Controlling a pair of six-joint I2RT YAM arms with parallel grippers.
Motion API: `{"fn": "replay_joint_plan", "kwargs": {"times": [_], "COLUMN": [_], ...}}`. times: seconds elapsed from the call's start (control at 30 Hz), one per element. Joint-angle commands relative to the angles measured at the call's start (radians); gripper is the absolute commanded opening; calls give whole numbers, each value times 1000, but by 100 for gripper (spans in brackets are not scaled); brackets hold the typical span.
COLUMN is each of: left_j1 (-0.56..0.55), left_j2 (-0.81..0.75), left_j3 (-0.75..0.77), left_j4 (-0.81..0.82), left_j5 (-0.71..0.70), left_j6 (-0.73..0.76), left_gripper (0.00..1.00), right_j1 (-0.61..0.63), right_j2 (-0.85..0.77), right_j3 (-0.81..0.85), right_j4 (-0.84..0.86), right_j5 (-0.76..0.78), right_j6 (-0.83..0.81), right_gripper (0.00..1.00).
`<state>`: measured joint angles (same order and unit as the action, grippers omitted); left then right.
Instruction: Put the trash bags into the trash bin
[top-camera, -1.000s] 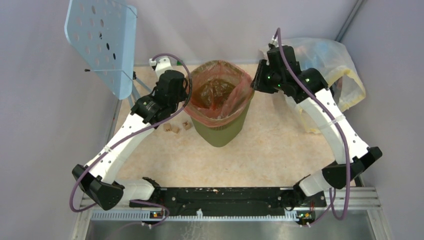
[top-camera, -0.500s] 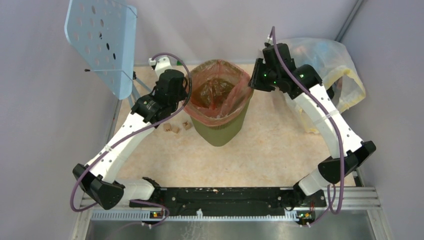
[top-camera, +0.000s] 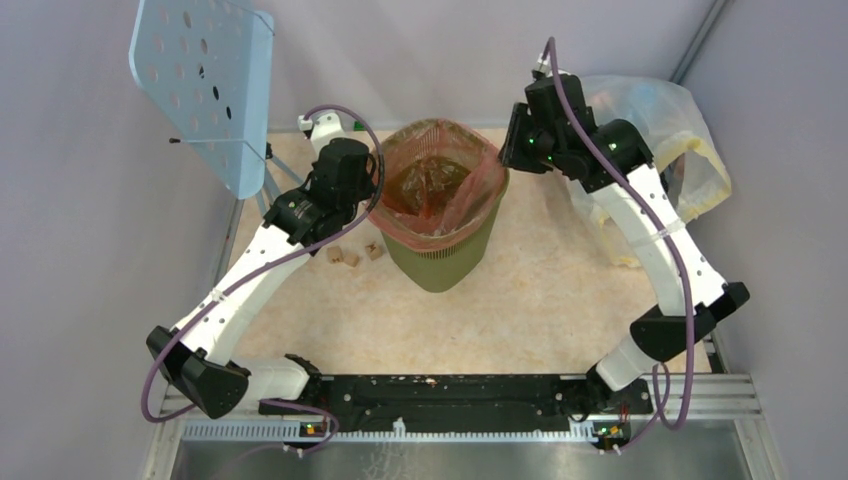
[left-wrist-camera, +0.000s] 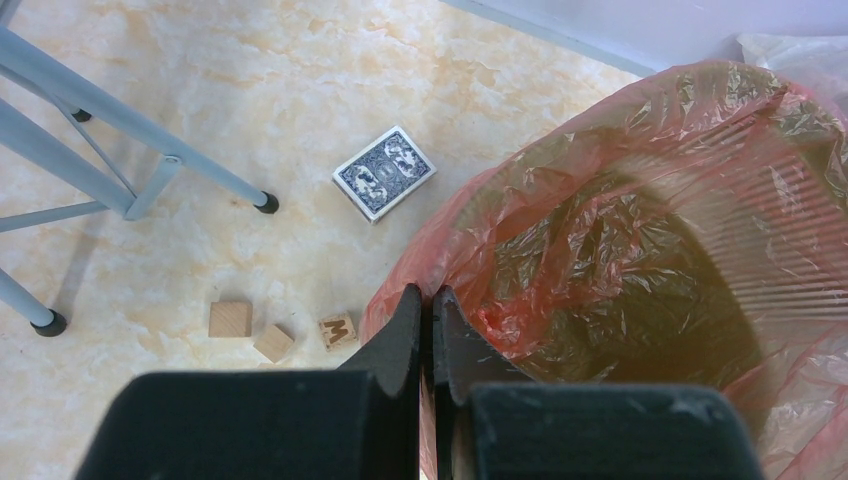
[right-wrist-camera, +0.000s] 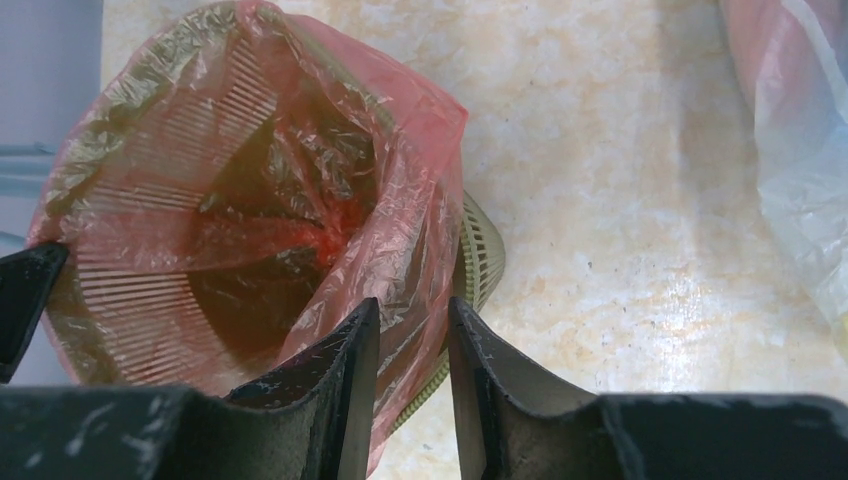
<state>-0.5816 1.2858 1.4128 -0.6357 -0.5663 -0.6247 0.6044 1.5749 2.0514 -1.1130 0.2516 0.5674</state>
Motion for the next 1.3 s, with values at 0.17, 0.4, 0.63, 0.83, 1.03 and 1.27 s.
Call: {"fn": "replay_joint_plan", "kwargs": {"times": [0.17,0.4,0.63,0.83,1.03,1.27], "left_j1": [2,2,2,1,2,1], "left_j2": [-2,-8,-8,-6,-6,-12], "left_j3": [13,5,1,-2,3,-3], "left_j4": [78,83,89,90,89,83], "left_j5": [8,14,17,26,19,-7], "left_j6": [-11,-10,-11,-20,-17,-10], "left_gripper": [0,0,0,0,0,0], "right_j1": [31,46,77,86,86,75], "right_j2": [46,53,66,84,65,-36], "right_j3": [-3,-42,-37,-57,-60,-120], "right_j4": [-20,-30,-76,-71,-39,55], "right_j5": [23,40,105,113,107,73], "right_j6": [-10,2,13,22,16,24], "right_gripper": [32,32,38,37,11,0]}}
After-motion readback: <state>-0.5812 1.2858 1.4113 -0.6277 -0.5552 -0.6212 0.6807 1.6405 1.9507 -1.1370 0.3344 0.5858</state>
